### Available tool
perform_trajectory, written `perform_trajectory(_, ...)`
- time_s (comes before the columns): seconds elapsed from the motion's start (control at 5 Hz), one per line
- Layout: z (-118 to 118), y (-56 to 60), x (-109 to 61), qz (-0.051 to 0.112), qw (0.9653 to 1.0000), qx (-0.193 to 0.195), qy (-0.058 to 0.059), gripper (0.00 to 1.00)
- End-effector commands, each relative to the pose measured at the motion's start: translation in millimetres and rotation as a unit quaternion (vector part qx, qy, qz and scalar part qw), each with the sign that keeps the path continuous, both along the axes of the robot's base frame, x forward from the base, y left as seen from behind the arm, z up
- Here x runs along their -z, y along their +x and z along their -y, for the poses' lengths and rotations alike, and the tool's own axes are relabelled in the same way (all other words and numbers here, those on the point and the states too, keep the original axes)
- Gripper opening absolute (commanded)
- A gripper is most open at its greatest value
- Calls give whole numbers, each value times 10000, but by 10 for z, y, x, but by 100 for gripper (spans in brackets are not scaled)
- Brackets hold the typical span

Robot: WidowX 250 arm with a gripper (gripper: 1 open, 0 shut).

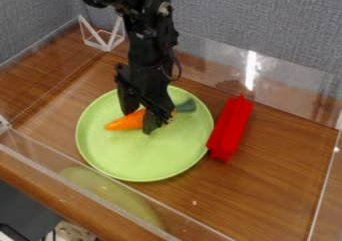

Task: Put the carrot on the right side

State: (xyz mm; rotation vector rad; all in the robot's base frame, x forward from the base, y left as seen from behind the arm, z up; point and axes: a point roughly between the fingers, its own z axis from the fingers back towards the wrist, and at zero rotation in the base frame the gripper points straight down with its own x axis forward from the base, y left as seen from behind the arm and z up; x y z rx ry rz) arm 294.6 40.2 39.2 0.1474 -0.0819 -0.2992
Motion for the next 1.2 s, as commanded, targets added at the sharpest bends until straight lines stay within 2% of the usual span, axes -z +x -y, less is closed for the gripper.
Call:
perform_trajectory(0.0,-40,50,-159,273,9996,-92,22,100)
perform_trajectory(0.2,-36,36,-181,297,9995,-94,-1,100)
perform_trajectory(0.4,-46,40,-145,283,9995,-103,-6,0)
perform_trajectory(0.6,-33,22,-173,314,9994,-121,-14,100)
perform_trajectory(0.8,-32,30,-153,322,9994,-127,-19,0)
perform_trajectory(1.0,-26,34,-153,337,9994,-123,-16,0)
